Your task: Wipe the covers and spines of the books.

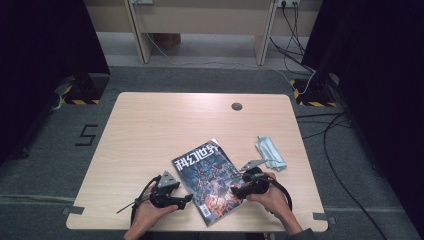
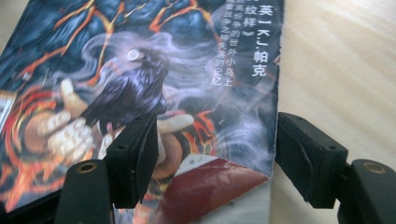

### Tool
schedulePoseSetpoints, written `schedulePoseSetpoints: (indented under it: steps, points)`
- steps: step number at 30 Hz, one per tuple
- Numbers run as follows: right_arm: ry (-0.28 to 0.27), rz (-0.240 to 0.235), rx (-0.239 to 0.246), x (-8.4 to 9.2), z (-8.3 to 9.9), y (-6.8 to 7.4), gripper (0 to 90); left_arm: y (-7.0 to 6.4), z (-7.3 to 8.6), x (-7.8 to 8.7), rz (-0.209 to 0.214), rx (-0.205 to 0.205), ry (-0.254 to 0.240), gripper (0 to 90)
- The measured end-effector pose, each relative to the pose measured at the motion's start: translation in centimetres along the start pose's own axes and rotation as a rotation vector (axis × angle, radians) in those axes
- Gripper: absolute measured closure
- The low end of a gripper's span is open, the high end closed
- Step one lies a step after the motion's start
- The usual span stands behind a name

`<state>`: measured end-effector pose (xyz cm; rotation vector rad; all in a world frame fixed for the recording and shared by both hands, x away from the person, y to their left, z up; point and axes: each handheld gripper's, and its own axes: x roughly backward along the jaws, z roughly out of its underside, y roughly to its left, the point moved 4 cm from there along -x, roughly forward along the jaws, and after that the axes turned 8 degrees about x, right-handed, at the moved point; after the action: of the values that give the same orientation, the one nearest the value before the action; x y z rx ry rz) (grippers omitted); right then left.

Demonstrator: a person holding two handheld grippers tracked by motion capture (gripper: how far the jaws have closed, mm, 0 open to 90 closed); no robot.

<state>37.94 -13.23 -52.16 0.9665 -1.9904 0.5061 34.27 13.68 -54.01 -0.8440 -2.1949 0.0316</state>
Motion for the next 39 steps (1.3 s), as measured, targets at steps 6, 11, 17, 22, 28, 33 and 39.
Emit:
schedulePoseSetpoints:
  steps: [6,11,17,22,28,33,39]
  points:
    - [-0.004,0.003,-0.001,-0.1,0.3,0.7,31.8,-0.6,-0.4,-0.7,0.004,-0.010,0.006,29.0]
    - [0.000,0.011,0.003,-0.2,0.2,0.8,31.1,-0.4,-1.0,-1.2,-0.016,-0.013,0.012,26.5]
    - [-0.011,0.042,0.016,-0.4,-0.2,1.0,30.6,0.7,-2.5,-2.4,-0.045,0.001,-0.006,26.2]
    - [-0.022,0.062,0.033,-0.6,-0.5,1.1,29.9,1.3,-4.0,-3.7,-0.072,-0.029,-0.023,25.9]
    - [-0.021,0.073,0.047,-0.7,-0.6,1.4,29.7,1.7,-4.7,-4.2,-0.079,-0.039,-0.039,26.7]
    - [-0.033,0.073,0.043,-0.7,-0.5,1.4,29.5,1.2,-3.8,-3.2,-0.080,-0.034,-0.008,27.7]
    - [-0.032,0.079,0.041,-0.7,-0.4,1.5,29.5,0.1,-2.3,-1.9,-0.046,-0.043,0.020,29.2]
